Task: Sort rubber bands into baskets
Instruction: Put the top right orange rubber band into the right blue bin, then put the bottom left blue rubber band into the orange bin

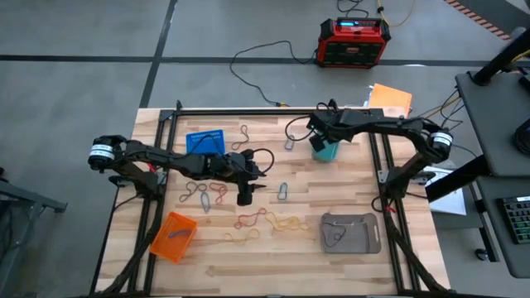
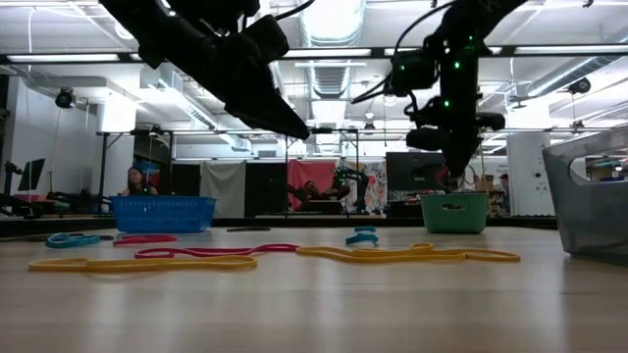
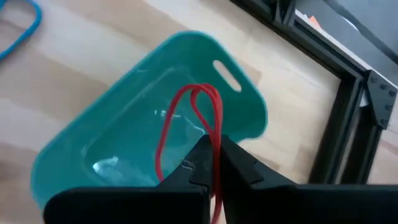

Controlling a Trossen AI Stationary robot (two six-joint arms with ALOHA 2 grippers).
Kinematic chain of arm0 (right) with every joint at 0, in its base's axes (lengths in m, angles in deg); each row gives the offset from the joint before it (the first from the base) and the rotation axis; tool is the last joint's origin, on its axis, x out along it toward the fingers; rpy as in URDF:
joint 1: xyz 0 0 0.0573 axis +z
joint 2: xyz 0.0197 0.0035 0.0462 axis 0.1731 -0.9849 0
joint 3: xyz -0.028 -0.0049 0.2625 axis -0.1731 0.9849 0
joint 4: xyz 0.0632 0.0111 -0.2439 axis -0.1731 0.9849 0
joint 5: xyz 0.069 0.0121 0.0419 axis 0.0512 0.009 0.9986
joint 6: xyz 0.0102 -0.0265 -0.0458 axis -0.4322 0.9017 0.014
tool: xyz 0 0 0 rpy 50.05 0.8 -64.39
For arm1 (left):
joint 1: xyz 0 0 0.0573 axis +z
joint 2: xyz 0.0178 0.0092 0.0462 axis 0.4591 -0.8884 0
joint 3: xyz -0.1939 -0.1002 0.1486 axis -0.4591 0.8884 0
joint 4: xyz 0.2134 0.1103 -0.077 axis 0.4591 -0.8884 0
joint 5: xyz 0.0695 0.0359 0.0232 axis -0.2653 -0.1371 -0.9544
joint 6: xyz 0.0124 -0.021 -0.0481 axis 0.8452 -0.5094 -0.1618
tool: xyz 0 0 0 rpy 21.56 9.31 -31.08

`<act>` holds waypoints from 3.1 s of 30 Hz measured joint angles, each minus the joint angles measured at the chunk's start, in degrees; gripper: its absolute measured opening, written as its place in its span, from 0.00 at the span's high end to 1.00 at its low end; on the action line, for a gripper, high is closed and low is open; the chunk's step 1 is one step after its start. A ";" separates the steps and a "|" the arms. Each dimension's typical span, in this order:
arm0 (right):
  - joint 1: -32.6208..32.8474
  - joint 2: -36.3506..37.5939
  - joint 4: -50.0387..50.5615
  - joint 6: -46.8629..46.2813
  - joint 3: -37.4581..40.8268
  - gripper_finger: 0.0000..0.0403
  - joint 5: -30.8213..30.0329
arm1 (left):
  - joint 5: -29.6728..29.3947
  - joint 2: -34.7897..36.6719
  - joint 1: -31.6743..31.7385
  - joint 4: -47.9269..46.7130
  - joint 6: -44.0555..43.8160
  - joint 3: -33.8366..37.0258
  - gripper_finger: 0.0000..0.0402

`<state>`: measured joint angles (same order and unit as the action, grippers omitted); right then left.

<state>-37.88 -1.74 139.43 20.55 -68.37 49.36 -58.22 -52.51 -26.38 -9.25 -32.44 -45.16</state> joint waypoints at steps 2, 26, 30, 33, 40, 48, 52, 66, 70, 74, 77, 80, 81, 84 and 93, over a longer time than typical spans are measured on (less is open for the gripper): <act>-0.20 -0.02 -2.46 0.78 1.24 0.98 0.97 | 0.00 0.00 0.00 -0.18 -0.39 0.00 0.61; 5.58 0.79 -8.95 0.48 2.15 0.65 2.54 | 0.13 0.22 -0.19 -10.82 -7.40 0.00 0.61; 11.50 1.99 -12.13 1.83 2.15 0.64 2.54 | 0.58 0.70 -0.46 -20.26 -9.55 0.00 0.61; 16.14 3.24 -13.37 1.89 2.09 0.65 2.54 | 2.97 0.70 -0.81 -30.59 -10.39 -0.90 0.61; 24.46 4.11 -17.28 1.93 1.67 0.68 2.52 | 3.26 0.83 -1.03 -47.55 -14.74 -3.00 0.61; 29.11 4.11 -19.44 2.27 1.65 0.67 2.47 | 5.20 0.83 -2.06 -57.52 -25.32 -3.04 0.61; 29.77 4.11 -19.47 2.37 1.65 0.68 1.54 | 5.14 0.83 -2.84 -60.45 -32.55 -3.01 0.61; 29.92 4.08 -19.64 3.47 1.65 0.64 -0.70 | 2.10 0.83 -5.30 -60.39 -50.11 -0.59 0.61; 29.92 4.07 -19.62 3.64 1.65 0.65 -0.70 | 1.94 0.83 -6.31 -60.39 -52.67 0.56 0.61; 29.92 4.07 -19.67 3.79 1.65 0.64 -0.69 | 1.92 0.83 -6.85 -60.27 -54.36 1.09 0.61; 29.92 4.07 -19.76 3.79 1.65 0.64 -0.67 | 1.81 0.83 -7.45 -60.00 -55.73 1.96 0.61; 29.94 4.07 -19.82 3.66 1.69 0.64 -0.69 | 1.95 0.83 -8.11 -59.89 -57.44 3.42 0.62; 29.94 4.07 -19.80 3.68 1.74 0.64 -0.67 | 1.95 0.83 -8.29 -59.90 -57.99 3.91 0.62; 29.94 4.02 -19.80 3.90 1.76 0.65 -0.67 | 1.97 0.83 -8.59 -58.48 -58.36 4.79 0.64; 29.94 4.02 -19.82 3.92 1.83 0.64 -0.67 | 2.01 0.83 -8.79 -53.86 -57.28 4.94 0.68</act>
<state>-7.95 2.28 119.61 24.48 -66.55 48.69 -56.21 -51.68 -35.16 -63.11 -89.72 -40.22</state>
